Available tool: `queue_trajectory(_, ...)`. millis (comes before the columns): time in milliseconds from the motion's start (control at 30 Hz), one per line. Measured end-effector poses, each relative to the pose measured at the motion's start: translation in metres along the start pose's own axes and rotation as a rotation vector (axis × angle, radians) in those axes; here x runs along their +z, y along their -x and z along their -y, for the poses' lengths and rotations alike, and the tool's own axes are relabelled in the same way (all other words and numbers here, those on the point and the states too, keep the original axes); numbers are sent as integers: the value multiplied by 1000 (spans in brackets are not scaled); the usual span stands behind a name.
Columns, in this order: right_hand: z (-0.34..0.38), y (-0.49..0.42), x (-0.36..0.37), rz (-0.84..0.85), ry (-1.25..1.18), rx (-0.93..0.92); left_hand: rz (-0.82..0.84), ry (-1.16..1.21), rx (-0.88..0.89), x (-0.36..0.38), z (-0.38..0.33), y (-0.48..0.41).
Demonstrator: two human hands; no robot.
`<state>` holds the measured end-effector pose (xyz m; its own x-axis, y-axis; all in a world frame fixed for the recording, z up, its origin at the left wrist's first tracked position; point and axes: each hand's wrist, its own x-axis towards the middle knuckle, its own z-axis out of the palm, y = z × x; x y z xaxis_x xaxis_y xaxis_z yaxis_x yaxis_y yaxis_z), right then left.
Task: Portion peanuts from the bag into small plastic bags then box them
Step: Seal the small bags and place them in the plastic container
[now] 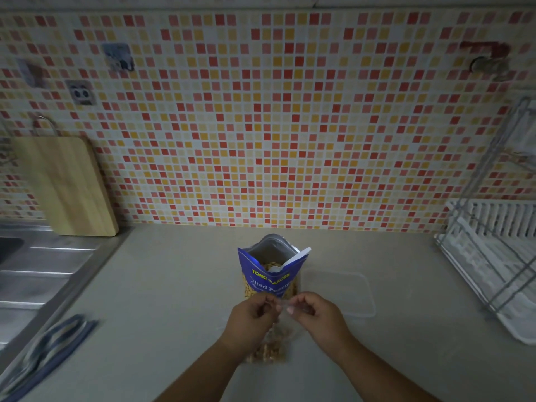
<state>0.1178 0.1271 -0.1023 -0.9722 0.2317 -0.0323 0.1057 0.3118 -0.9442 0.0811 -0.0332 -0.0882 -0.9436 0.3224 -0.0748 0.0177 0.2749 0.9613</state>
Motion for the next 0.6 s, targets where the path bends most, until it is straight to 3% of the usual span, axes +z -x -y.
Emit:
queue_trajectory(233,9,-2,0,22,332,-164,-63,-93,105,2,-4,2)
queue_trajectory(467,9,2,6,-11,409,-278,-67,-85,167,4,-4,3)
queue_trajectory(600,16,-1,6,-23,461,-331,-228,-31,209,12,-6,7)
